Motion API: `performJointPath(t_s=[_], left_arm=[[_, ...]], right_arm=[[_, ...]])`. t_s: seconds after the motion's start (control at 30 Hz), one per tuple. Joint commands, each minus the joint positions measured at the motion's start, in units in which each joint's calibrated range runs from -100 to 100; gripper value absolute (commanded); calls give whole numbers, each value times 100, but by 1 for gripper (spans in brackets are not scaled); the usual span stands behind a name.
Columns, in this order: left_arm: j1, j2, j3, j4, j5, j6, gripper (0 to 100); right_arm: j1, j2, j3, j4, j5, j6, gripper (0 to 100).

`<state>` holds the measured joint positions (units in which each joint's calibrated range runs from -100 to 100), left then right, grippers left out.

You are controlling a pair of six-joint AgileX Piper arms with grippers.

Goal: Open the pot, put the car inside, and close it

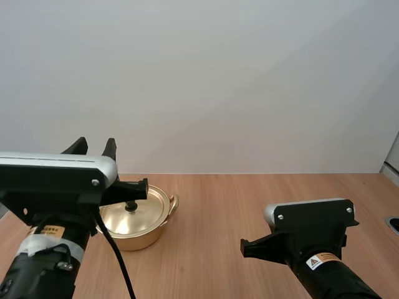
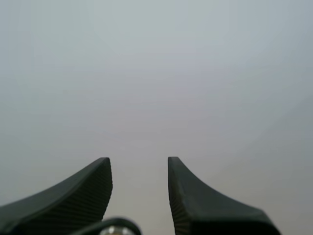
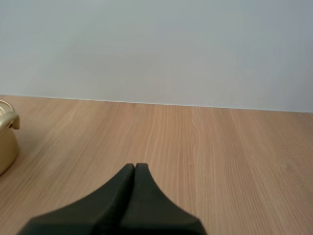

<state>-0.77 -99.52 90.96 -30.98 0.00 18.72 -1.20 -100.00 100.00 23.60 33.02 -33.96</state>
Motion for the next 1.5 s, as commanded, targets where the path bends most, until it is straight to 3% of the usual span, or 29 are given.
performJointPath(t_s=[0.0, 0.2, 0.37, 0.93, 1.1, 1.23, 1.47], left_arm=[[-3, -48, 237, 6, 0, 216, 61], [-3, -48, 544, 6, 303, 216, 61], [-3, -48, 570, -4, 1984, 191, 61], [5, -48, 570, 385, 3152, 191, 60], [5, -48, 570, 384, 3110, 191, 48], [5, -48, 570, 565, 3144, -9, 14], [5, -48, 570, 662, 2737, -463, 14]], right_arm=[[2, 0, 0, 8, -2, 3, 0], [2, 0, 0, 8, -2, 3, 0], [2, 0, 0, 8, -2, 3, 0], [2, 0, 0, 8, -2, 3, 0], [2, 0, 0, 8, -2, 3, 0], [2, 0, 0, 8, -2, 3, 0], [2, 0, 0, 8, -2, 3, 0]])
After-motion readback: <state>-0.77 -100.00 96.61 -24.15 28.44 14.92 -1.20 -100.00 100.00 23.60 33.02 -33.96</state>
